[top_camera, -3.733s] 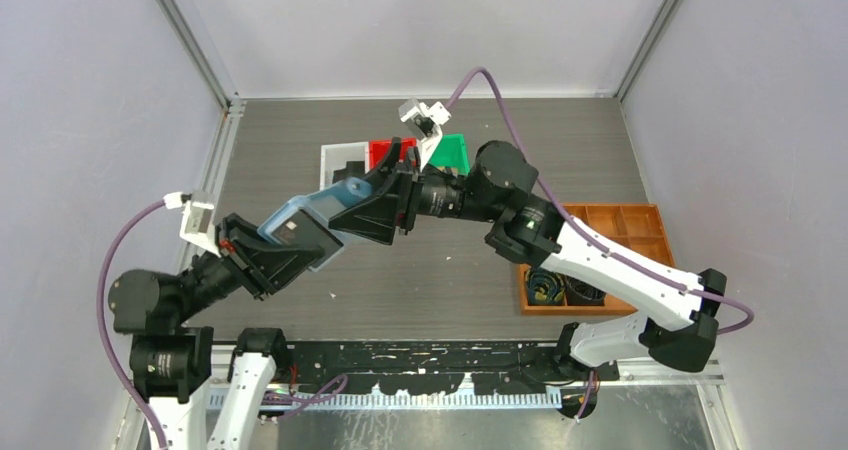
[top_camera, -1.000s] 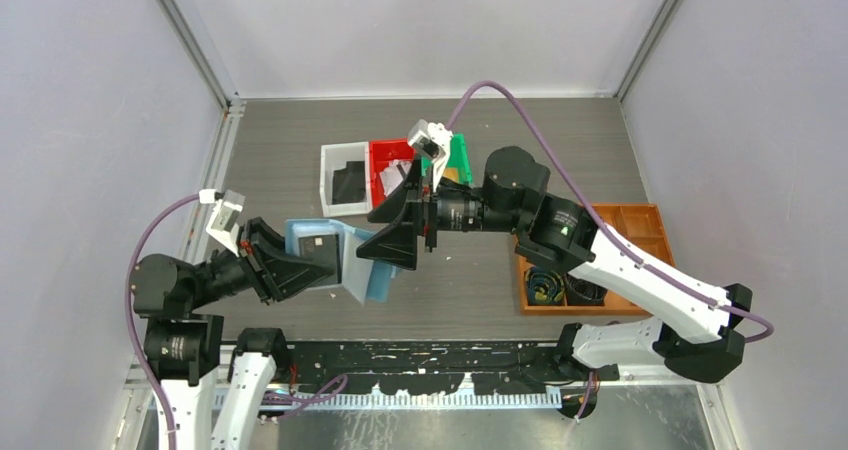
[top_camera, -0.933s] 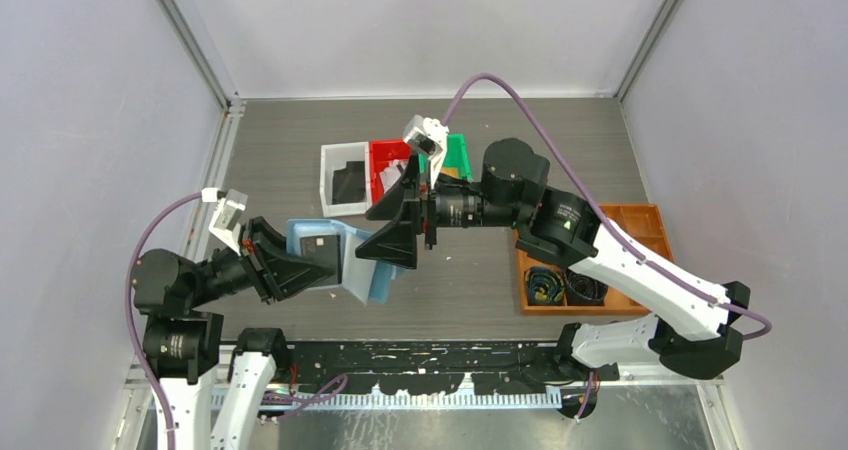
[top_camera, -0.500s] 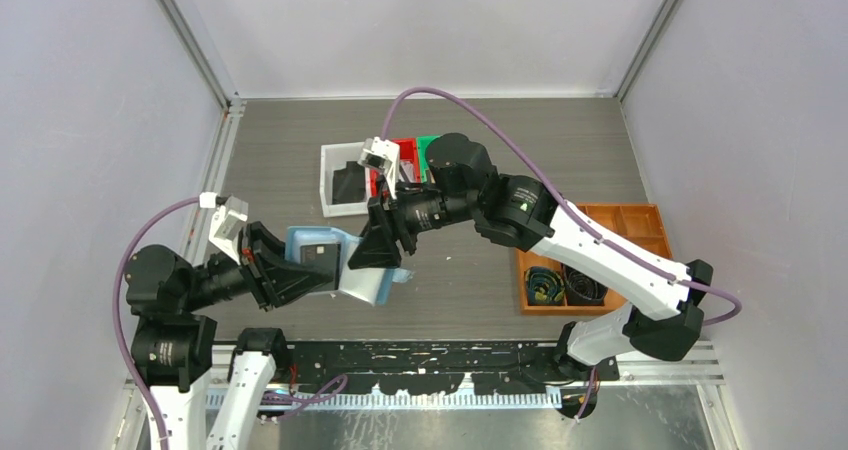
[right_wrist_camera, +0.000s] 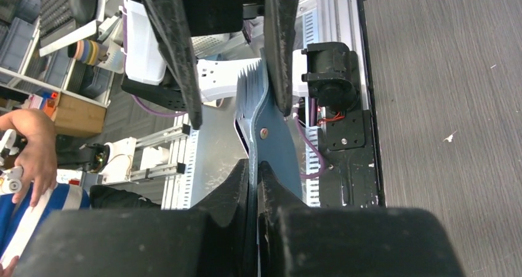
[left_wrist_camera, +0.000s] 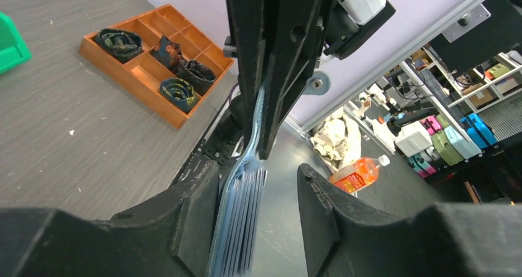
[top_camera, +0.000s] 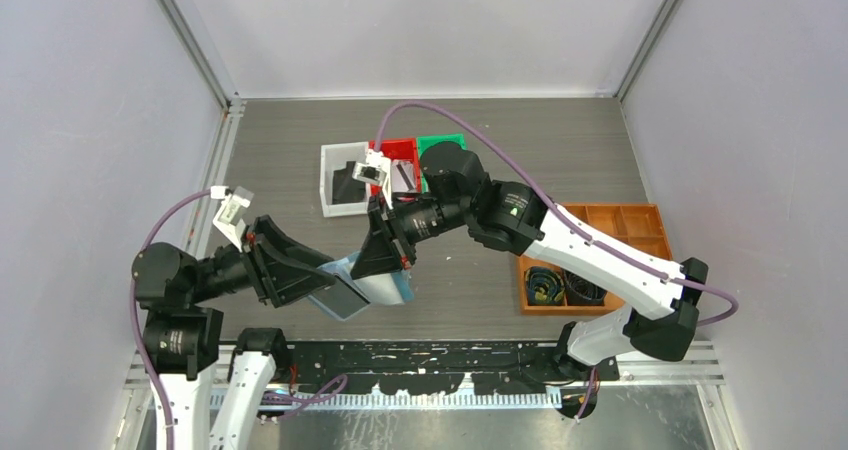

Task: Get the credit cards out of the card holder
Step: Remove the credit card from the card holder.

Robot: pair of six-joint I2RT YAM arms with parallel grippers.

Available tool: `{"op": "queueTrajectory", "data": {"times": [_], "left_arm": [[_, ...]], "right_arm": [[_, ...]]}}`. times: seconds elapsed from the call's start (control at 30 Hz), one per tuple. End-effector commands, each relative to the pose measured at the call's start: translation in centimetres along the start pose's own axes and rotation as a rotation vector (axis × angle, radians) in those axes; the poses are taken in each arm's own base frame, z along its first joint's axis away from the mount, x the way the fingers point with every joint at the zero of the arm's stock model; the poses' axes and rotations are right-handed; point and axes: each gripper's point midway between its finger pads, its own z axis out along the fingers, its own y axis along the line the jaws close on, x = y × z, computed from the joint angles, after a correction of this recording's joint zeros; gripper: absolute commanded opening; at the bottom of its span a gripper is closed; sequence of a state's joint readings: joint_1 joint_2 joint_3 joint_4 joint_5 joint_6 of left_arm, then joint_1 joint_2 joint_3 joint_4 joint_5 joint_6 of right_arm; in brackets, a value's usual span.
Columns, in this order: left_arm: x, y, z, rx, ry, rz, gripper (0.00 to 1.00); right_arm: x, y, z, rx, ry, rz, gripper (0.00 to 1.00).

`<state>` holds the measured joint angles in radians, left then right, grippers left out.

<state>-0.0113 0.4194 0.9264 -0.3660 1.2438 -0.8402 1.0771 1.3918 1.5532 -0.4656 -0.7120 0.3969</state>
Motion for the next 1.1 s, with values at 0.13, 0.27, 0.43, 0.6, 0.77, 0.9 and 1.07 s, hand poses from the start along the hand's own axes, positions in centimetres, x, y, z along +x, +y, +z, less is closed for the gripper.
{"op": "queueTrajectory", "data": {"times": [0.13,0.27,0.43,0.6,0.77,0.9,1.07], "left_arm": [[0.9,-1.6,-0.4,0.064,0.027,-0.024,0.49],[1.2,-1.7,-0.5,0.051,0.005,0.0,0.52],[0.5,-1.6,-0.5,0.019,-0.044,0.012,0.55],[-0.2,-1.9,-0.5,0.014,-0.082,0.037,0.51],[-0.4,-2.1,-0.5,0.016,-0.103,0.034,0.48],[-0.6,-1.8,-0.4,0.008,-0.112,0.021,0.51],[-1.2,-1.0,-0.3,-0.025,-0.147,0.012,0.55]], "right_arm": [[-4.3,2.6,-1.9,-0.047,-0.2,-0.083,0.01],[-5.5,2.9,-2.5,-0.059,-0.285,-0.075,0.01],[-6.9,3.5,-3.5,-0.065,-0.374,-0.071,0.01],[-8.0,3.6,-4.2,-0.067,-0.468,-0.043,0.01],[-8.3,3.1,-4.7,-0.077,-0.574,0.01,0.01],[-8.3,2.6,-5.1,-0.092,-0.65,0.043,0.01],[-8.8,3.2,-5.8,-0.17,-0.739,0.079,0.01]]}}
